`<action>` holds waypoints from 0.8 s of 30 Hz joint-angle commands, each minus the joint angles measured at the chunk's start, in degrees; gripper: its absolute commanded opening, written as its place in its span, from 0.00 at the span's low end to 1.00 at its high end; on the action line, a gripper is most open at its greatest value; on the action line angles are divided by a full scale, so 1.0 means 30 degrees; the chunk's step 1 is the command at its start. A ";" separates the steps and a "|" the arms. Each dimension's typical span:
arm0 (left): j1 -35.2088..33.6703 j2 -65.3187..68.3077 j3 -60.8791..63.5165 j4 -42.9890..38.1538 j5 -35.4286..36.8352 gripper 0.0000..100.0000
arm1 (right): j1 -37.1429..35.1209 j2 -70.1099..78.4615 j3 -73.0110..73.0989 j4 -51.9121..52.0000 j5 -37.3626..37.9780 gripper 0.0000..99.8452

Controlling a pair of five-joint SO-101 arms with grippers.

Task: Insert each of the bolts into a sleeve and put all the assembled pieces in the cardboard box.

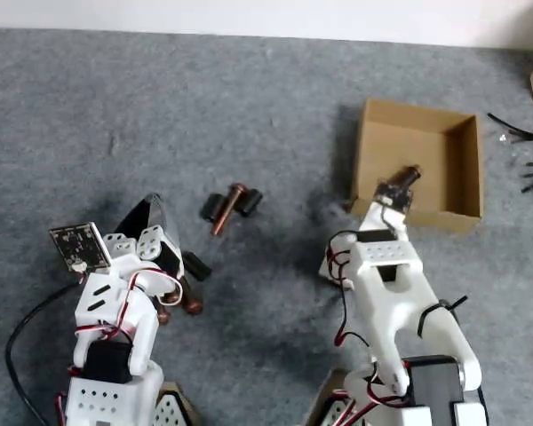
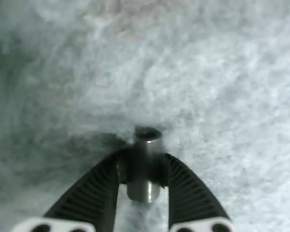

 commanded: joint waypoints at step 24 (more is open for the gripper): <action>0.0278 -0.0161 0.0366 0.0059 -0.0059 0.01 | 0.1949 -1.1179 0.0161 0.3502 0.5245 0.00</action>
